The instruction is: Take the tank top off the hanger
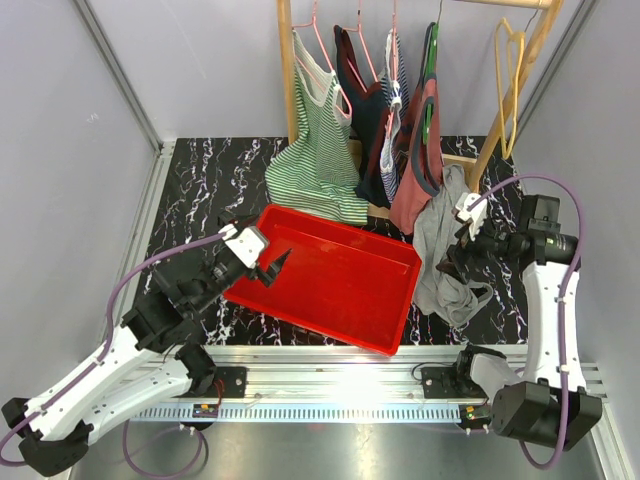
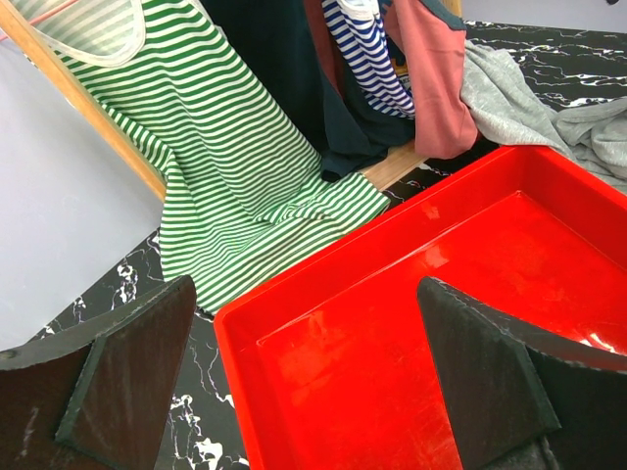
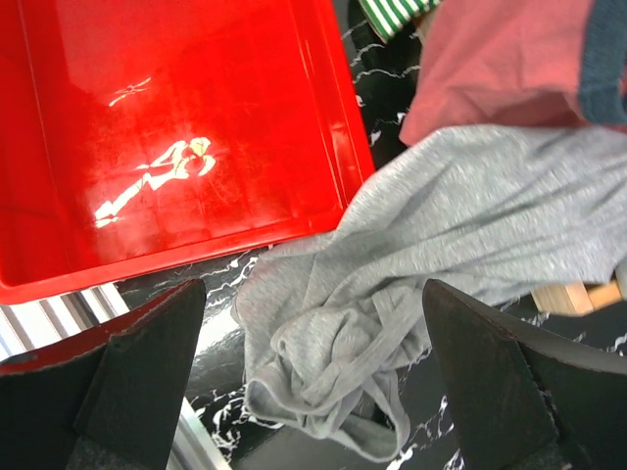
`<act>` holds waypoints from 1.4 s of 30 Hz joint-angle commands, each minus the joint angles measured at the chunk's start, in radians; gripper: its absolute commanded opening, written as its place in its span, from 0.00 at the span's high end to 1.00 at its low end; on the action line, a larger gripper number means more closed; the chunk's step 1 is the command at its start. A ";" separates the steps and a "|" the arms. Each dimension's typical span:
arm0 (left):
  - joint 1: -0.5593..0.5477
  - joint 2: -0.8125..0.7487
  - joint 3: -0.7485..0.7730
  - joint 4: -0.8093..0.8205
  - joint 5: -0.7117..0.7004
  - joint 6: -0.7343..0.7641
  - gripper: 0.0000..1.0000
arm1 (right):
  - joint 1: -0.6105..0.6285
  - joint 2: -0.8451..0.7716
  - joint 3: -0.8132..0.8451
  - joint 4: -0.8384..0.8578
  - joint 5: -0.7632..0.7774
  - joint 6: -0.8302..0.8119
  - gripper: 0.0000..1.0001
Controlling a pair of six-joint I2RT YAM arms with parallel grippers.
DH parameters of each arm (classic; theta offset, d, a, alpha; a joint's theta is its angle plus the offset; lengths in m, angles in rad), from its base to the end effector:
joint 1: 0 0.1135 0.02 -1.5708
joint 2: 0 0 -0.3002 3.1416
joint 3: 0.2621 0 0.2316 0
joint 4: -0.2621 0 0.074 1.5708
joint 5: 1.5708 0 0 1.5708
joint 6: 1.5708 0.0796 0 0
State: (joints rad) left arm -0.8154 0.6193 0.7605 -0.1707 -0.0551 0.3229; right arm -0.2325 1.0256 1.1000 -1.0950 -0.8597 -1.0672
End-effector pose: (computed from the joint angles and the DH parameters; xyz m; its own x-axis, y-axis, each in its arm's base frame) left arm 0.1005 -0.1004 0.3741 0.1995 0.2503 -0.9474 0.6600 0.6803 0.3187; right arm 0.1587 0.0244 0.3393 -0.1944 -0.5414 -0.8180 -0.8400 0.5226 -0.1463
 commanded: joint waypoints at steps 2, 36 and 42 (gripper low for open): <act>0.004 0.007 0.013 0.046 0.020 -0.004 0.01 | 0.035 0.031 -0.022 0.053 -0.038 -0.103 0.00; 0.004 0.031 0.007 0.043 -0.003 0.005 0.01 | 0.305 0.277 -0.100 0.271 0.240 -0.189 0.00; 0.005 0.036 0.005 0.043 -0.005 0.007 0.01 | 0.306 0.284 -0.121 0.293 0.271 -0.215 0.00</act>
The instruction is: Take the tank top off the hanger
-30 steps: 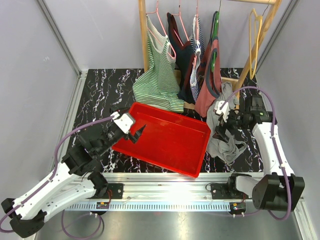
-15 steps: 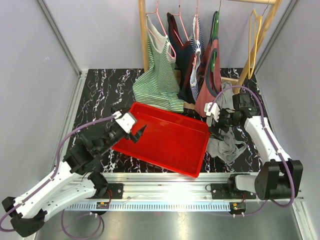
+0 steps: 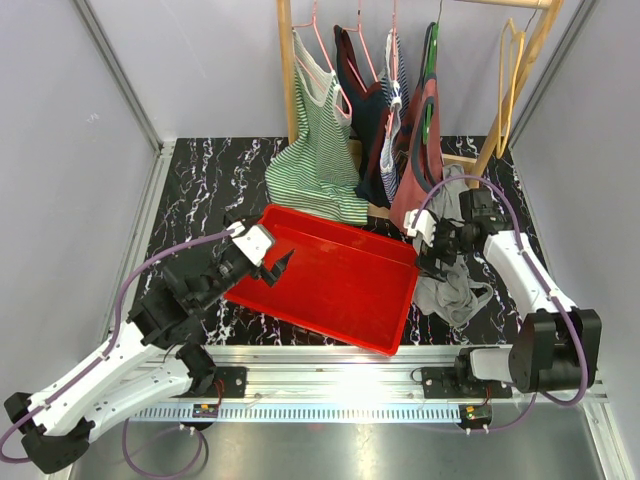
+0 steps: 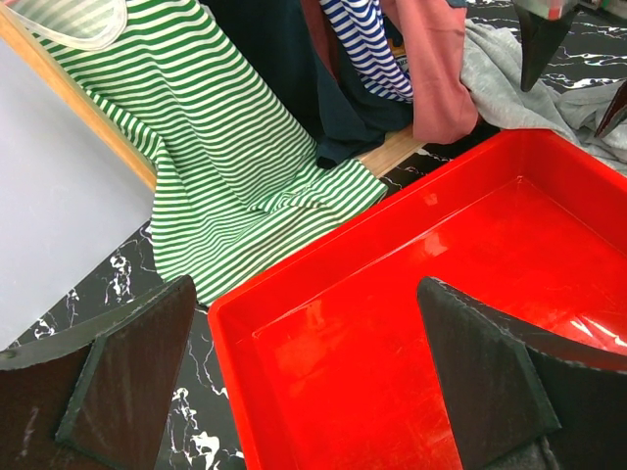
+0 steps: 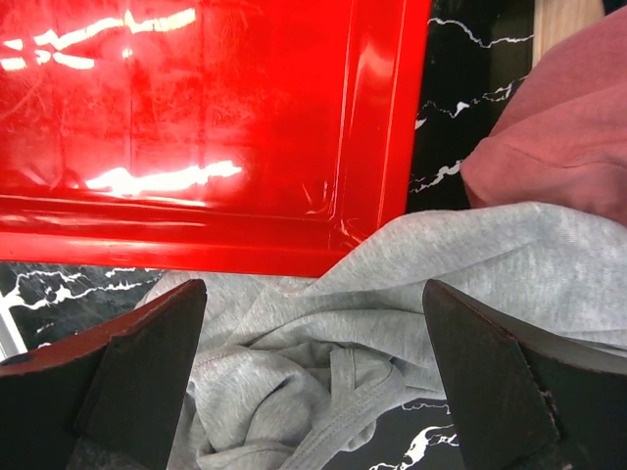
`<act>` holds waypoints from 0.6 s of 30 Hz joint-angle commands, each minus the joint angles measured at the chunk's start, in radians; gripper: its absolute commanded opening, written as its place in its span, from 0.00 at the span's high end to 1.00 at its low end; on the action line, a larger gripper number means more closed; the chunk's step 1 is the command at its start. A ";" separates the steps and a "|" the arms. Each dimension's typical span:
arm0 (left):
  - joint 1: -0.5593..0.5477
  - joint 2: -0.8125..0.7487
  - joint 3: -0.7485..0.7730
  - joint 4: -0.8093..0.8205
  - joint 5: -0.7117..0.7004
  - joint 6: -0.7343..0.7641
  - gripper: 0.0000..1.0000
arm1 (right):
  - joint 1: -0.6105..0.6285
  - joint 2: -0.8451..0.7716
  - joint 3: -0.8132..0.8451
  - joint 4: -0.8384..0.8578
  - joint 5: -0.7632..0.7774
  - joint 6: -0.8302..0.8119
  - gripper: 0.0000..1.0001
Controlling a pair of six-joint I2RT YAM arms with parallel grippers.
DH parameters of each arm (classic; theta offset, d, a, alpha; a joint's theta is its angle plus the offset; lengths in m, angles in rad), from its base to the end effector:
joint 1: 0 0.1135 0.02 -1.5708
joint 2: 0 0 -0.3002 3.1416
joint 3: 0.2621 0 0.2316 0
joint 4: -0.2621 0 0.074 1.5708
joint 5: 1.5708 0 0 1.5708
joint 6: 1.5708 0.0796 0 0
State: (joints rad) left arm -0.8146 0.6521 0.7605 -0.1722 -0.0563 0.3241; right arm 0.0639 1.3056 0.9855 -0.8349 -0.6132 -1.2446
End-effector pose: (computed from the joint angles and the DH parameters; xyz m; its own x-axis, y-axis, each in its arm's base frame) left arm 0.1065 -0.1064 0.3698 0.1776 0.2751 -0.9449 0.6659 0.6734 0.3212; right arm 0.2253 0.0603 0.2625 -0.0233 -0.7778 -0.6281 -0.9559 0.2015 -0.2139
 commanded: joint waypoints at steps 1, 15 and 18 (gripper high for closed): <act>0.005 0.006 0.007 0.046 -0.004 0.006 0.01 | 0.011 0.006 -0.010 0.039 0.027 -0.048 0.00; 0.005 0.004 0.008 0.043 -0.002 0.007 0.01 | 0.020 0.017 -0.001 0.148 0.240 -0.081 0.00; 0.005 0.001 0.008 0.042 0.003 0.007 0.01 | 0.019 0.017 -0.007 0.155 0.305 -0.062 0.00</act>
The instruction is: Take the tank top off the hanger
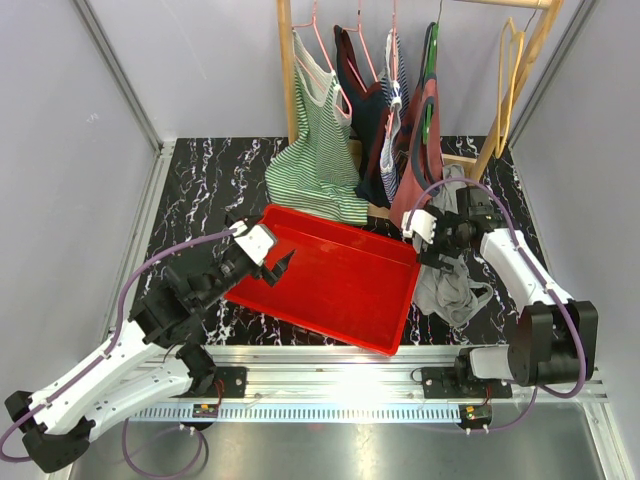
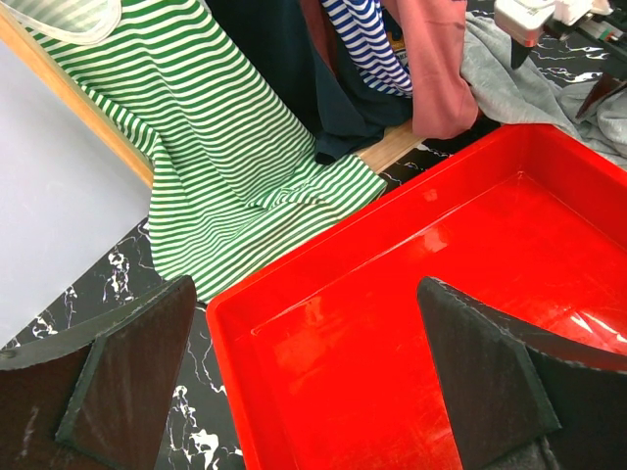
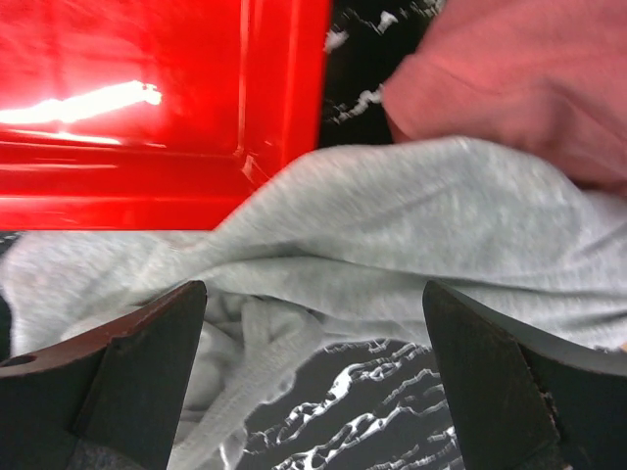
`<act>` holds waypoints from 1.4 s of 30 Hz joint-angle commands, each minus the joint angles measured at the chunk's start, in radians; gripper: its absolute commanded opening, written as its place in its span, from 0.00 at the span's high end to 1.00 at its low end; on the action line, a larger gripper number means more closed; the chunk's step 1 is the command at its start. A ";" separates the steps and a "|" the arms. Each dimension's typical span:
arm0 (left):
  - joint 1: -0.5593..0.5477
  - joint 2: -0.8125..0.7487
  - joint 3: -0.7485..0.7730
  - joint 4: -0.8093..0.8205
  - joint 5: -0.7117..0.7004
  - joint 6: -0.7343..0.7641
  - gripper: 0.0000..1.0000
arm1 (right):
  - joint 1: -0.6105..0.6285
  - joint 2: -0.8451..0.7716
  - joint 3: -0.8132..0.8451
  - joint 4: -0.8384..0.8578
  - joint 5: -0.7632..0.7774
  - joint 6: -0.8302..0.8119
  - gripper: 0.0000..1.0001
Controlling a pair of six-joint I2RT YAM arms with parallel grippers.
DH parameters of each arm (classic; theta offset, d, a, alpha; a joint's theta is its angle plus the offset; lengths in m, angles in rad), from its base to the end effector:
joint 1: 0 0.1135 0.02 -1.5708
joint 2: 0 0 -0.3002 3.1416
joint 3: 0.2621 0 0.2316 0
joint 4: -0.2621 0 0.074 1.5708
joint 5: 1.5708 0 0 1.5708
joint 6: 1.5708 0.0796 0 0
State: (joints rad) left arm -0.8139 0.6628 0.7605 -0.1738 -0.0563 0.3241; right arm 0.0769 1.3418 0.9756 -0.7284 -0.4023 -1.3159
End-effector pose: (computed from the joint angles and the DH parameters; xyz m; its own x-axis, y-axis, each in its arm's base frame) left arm 0.1084 -0.1083 0.3681 0.1694 0.2837 -0.9438 0.6681 0.6709 0.3216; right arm 0.2466 0.0503 0.2509 0.0181 -0.8917 -0.4523 -0.9204 0.1618 -0.3559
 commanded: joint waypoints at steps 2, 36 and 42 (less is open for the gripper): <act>0.004 -0.012 0.007 0.043 0.006 0.006 0.01 | 0.006 -0.012 -0.028 0.066 0.086 0.015 0.00; 0.004 -0.028 0.010 0.048 0.035 -0.008 0.01 | -0.006 -0.081 0.020 -0.074 0.100 0.299 1.00; 0.004 -0.031 0.013 0.046 0.038 -0.007 0.01 | -0.005 -0.167 0.182 -0.293 -0.088 0.325 1.00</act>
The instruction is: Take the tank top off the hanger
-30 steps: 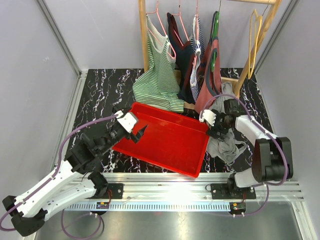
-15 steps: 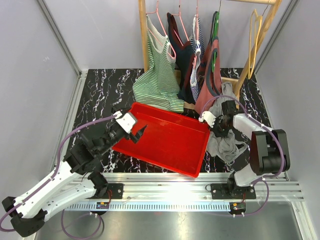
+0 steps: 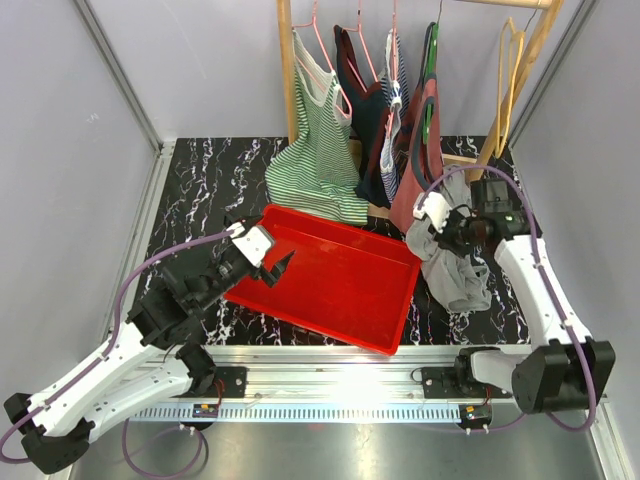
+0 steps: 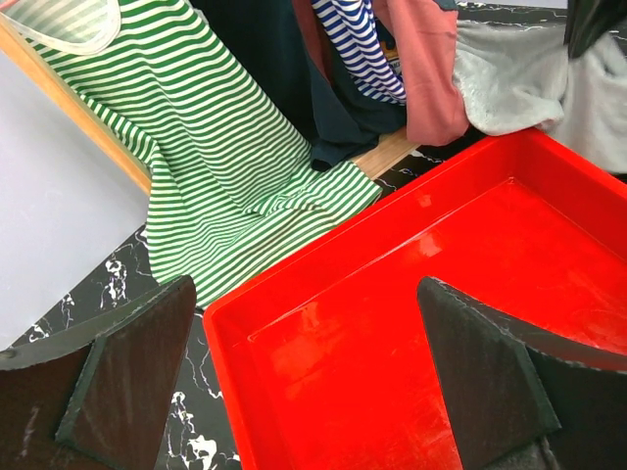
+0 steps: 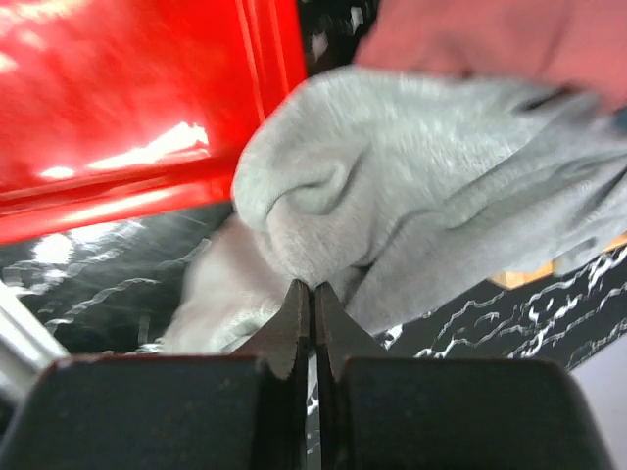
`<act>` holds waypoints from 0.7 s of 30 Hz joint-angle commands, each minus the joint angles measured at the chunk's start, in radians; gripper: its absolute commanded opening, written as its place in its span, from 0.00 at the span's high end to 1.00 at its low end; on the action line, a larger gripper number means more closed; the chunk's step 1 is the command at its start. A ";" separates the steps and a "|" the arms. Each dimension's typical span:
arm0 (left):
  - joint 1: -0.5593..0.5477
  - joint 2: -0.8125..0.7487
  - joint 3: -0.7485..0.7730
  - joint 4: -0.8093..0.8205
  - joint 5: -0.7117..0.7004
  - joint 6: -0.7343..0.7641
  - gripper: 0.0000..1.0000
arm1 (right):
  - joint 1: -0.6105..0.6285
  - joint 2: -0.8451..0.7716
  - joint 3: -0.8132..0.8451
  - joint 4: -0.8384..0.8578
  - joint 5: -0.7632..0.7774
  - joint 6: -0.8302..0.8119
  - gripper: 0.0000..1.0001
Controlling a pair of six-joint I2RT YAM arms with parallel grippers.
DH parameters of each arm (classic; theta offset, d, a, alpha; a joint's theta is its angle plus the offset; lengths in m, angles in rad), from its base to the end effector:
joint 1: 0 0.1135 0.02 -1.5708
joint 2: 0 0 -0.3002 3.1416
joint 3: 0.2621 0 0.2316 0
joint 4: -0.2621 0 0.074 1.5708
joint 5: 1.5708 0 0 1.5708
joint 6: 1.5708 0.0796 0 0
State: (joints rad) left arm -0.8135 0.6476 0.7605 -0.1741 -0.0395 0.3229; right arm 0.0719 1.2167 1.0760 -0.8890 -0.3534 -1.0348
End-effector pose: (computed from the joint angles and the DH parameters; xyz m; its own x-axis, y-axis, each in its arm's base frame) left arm 0.1049 -0.1064 0.3700 0.1820 0.2691 -0.9458 0.6763 0.6640 0.3190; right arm 0.2198 0.0435 0.2957 -0.2258 -0.8250 -0.5181 -0.8603 0.4184 -0.2913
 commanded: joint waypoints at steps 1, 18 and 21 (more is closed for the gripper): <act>0.002 -0.017 0.013 0.047 0.021 -0.005 0.01 | 0.000 -0.055 0.117 -0.171 -0.162 0.047 1.00; 0.005 -0.014 0.010 0.048 -0.002 -0.002 0.01 | 0.039 -0.020 0.732 -0.439 -0.573 0.028 1.00; 0.005 -0.009 0.010 0.048 -0.005 -0.002 0.01 | 0.051 0.026 0.850 -0.450 -0.644 0.053 1.00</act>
State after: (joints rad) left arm -0.8120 0.6411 0.7605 -0.1761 -0.0383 0.3229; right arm 0.1062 1.2068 1.8114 -1.3121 -0.8513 -0.9981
